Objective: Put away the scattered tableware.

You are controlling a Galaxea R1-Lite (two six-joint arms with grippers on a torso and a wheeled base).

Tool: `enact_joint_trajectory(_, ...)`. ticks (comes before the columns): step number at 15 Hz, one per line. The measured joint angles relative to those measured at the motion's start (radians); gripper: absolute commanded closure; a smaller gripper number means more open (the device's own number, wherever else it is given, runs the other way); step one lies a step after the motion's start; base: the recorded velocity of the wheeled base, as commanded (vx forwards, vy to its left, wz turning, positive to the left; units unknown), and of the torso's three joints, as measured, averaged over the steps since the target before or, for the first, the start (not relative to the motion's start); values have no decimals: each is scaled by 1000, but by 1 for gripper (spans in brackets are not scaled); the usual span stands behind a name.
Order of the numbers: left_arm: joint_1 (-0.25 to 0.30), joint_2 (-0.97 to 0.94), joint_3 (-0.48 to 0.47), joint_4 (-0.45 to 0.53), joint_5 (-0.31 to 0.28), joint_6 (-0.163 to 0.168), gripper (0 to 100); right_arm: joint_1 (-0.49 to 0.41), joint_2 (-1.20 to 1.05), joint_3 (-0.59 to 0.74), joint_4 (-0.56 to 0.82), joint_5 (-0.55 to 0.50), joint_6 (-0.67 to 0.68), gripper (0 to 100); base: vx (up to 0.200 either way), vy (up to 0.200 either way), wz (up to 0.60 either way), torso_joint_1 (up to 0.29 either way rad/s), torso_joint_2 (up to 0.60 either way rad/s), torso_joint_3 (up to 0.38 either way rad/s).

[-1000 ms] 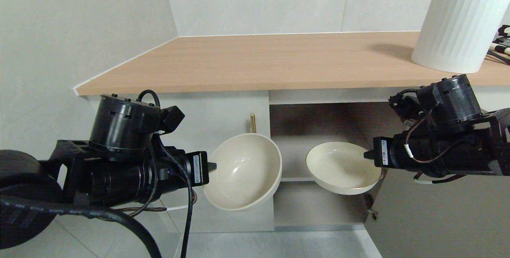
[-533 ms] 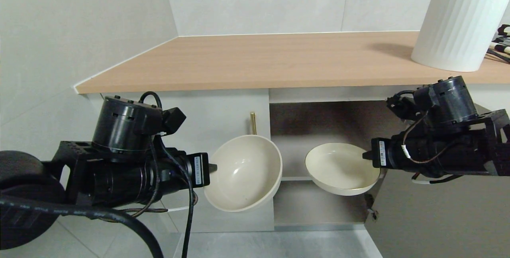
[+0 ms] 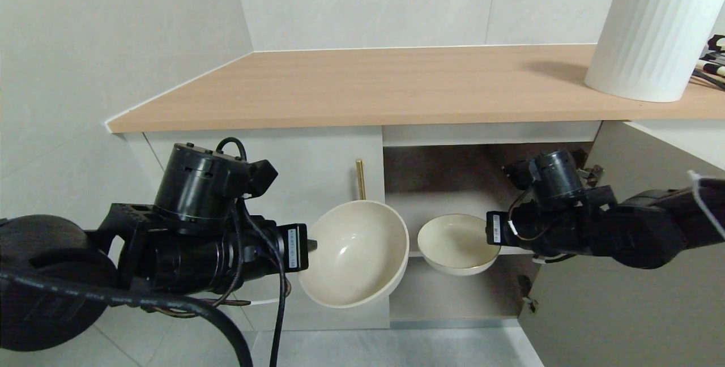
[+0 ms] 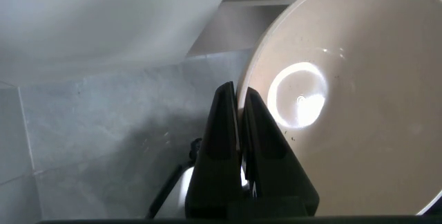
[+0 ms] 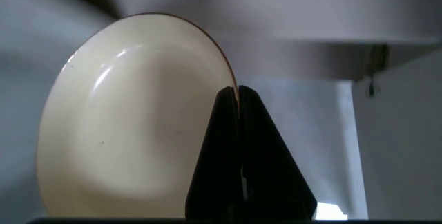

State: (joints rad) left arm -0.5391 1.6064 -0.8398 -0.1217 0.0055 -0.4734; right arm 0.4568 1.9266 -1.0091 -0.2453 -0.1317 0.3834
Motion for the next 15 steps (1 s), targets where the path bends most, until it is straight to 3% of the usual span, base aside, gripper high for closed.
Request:
enact_joint_trajectory(3,-6,23,-13,0,2,0,100,-31,153,-42,-116,-33,-4,100,0,0,0,0,0,0)
enact_joint_trajectory(9,-7,42,-20,0,2,0,100,-61,386,-271,-136,-98,-18,100,0,0,0,0,0,0)
enact_joint_trajectory(15,-7,56,-21,-1,4,0,100,-105,544,-391,-151,-172,-16,100,0,0,0,0,0,0)
